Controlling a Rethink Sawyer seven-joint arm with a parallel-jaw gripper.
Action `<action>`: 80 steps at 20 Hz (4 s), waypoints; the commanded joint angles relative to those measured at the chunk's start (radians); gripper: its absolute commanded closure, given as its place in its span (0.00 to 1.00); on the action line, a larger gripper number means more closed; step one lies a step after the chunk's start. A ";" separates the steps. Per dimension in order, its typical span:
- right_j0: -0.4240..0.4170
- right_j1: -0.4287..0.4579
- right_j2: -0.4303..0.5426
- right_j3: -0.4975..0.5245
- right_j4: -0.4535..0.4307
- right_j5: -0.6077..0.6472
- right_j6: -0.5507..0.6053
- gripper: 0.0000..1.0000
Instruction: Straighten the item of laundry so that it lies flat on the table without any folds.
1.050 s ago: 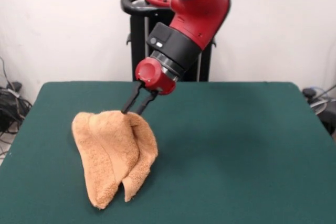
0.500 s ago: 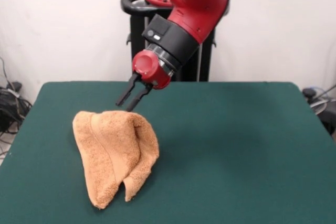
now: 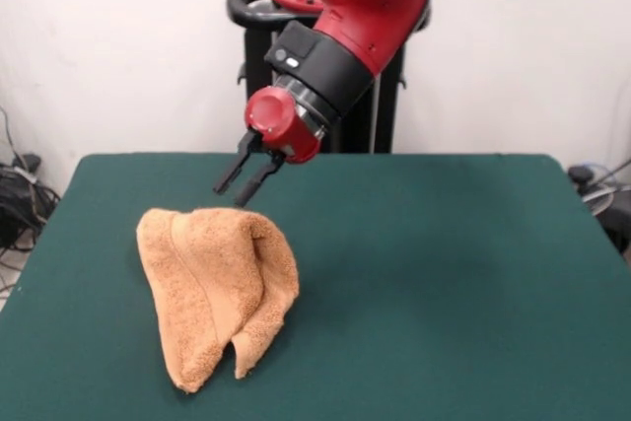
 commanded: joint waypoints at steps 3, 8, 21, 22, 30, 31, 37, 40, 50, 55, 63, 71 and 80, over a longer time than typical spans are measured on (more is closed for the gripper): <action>-0.340 -0.449 0.579 0.027 0.067 0.444 -0.246 0.00; -0.543 -0.470 0.820 -0.038 0.167 0.612 -0.358 0.00; -0.648 -0.407 0.931 -0.148 0.095 0.690 -0.434 0.00; -0.644 -0.401 0.926 -0.148 0.085 0.675 -0.424 0.00; -0.575 -0.304 0.862 -0.220 0.022 0.619 -0.298 0.00; -0.571 -0.298 0.857 -0.220 0.018 0.610 -0.290 0.00; -0.576 -0.295 0.858 -0.207 0.033 0.626 -0.300 0.00; -0.589 -0.293 0.864 -0.197 0.033 0.617 -0.316 0.00; -0.633 -0.255 0.905 -0.192 0.020 0.546 -0.345 0.00; -0.672 -0.187 0.948 -0.214 0.012 0.482 -0.350 0.00; -0.692 -0.130 0.972 -0.240 0.015 0.432 -0.331 0.00; -0.664 -0.117 0.945 -0.278 0.020 0.486 -0.324 0.00; -0.625 -0.087 0.905 -0.315 0.018 0.481 -0.278 0.00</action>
